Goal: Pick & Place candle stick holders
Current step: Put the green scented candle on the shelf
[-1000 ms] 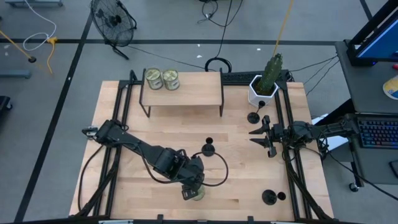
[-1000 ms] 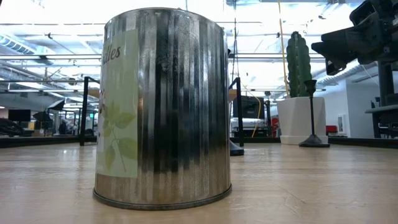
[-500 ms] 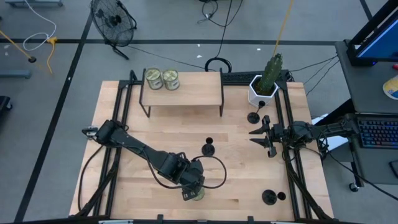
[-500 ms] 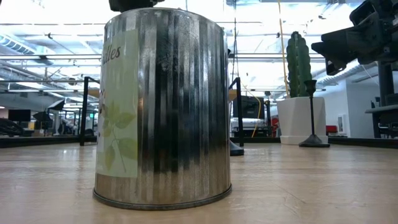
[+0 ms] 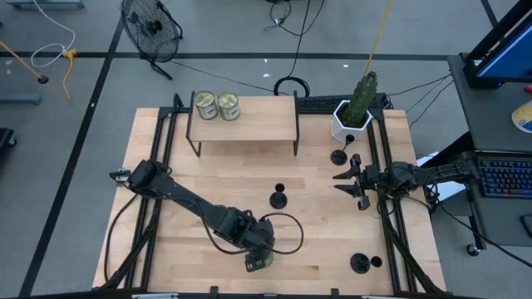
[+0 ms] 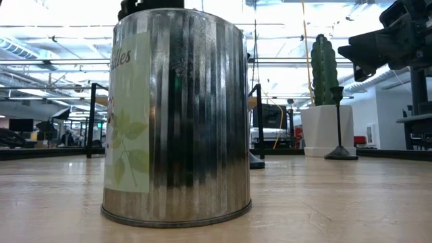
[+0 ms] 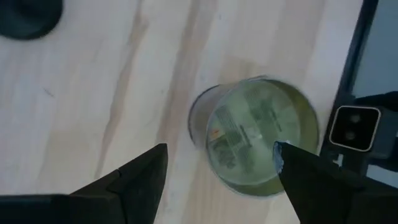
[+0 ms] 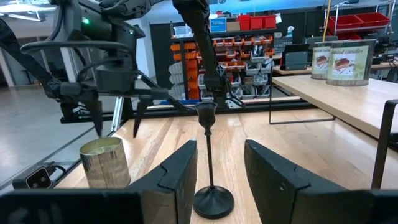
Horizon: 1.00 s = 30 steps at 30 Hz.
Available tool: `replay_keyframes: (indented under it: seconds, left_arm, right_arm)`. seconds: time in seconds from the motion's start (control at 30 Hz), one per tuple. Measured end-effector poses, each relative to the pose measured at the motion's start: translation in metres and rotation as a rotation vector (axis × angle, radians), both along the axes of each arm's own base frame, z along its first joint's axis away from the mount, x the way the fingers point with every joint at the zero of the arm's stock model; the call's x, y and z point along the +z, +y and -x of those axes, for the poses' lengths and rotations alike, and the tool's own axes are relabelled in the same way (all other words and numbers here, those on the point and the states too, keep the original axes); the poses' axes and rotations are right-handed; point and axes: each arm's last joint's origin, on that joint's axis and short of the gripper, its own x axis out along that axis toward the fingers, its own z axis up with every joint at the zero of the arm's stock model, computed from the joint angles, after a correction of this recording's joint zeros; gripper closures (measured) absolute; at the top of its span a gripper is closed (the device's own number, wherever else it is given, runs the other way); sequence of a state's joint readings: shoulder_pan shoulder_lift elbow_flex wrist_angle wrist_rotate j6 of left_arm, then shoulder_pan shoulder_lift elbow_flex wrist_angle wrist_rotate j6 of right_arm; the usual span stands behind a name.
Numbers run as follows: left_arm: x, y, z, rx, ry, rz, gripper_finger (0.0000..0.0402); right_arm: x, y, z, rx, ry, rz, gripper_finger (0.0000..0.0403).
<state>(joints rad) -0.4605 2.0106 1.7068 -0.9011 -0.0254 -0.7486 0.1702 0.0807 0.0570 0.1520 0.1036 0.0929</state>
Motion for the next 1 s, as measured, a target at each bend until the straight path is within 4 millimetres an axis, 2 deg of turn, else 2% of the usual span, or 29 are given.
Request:
replay_keyframes:
  seconds: [0.2,0.43,0.73,1.0]
  left_arm:
    - [-0.007,0.008,-0.001,0.040,0.024,-0.006,0.0108]
    - [-0.001,0.009,-0.001,0.045,-0.008,-0.016,0.0107]
    - [-0.007,0.012,-0.004,0.024,0.012,-0.014,0.0108]
    - [-0.029,0.008,-0.010,0.012,0.069,-0.010,0.0107]
  right_arm:
    - [0.000,0.000,0.000,0.000,0.000,0.000,0.0277]
    - [0.000,0.000,0.000,0.000,0.000,0.000,0.0277]
    - [0.000,0.000,0.000,0.000,0.000,0.000,0.0277]
    - [0.000,0.000,0.000,0.000,0.000,0.000,0.0277]
